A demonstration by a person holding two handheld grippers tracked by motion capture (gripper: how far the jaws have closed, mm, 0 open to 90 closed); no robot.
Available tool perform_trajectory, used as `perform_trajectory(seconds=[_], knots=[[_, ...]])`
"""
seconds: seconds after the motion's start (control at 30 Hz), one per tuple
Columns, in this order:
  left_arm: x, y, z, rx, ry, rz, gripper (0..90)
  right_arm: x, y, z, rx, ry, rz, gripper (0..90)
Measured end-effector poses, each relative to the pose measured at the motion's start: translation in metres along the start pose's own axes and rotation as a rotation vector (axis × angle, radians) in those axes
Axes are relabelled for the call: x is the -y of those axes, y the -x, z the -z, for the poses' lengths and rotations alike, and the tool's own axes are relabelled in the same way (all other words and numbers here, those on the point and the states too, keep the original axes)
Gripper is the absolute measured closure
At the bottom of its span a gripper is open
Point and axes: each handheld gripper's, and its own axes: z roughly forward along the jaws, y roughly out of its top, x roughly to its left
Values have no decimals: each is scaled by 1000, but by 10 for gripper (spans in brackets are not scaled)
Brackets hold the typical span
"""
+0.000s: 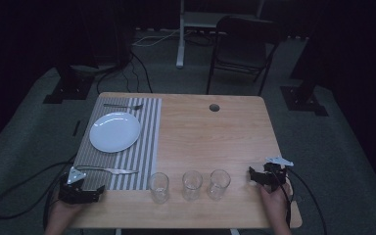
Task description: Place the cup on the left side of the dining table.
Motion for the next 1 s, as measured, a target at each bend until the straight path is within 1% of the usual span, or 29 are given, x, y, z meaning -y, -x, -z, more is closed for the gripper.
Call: perform_trajectory(seconds=[0.43,0.57,0.67,0.7,0.77,0.8,0.83,0.9,0.93,1.0], knots=[[0,0,0,3,1,-2,4,0,0,0,0,0,0,121],[-2,-1,0,5,-17,-9,5,0,0,0,0,0,-1,121],[-2,-3,1,14,-12,-4,9,0,0,0,0,0,-1,121],[-1,-3,2,18,-8,4,25,0,0,0,0,0,-1,121],[0,-4,4,37,8,18,28,0,0,0,0,0,-1,121],[0,-4,5,42,7,20,28,0,0,0,0,0,-1,121],[-1,-3,5,44,7,18,27,0,0,0,0,0,-1,121],[-2,-2,7,61,3,20,27,0,0,0,0,0,-1,121],[-3,0,7,57,3,15,28,0,0,0,0,0,-1,121],[-4,2,7,74,3,8,28,0,0,0,0,0,-1,121]])
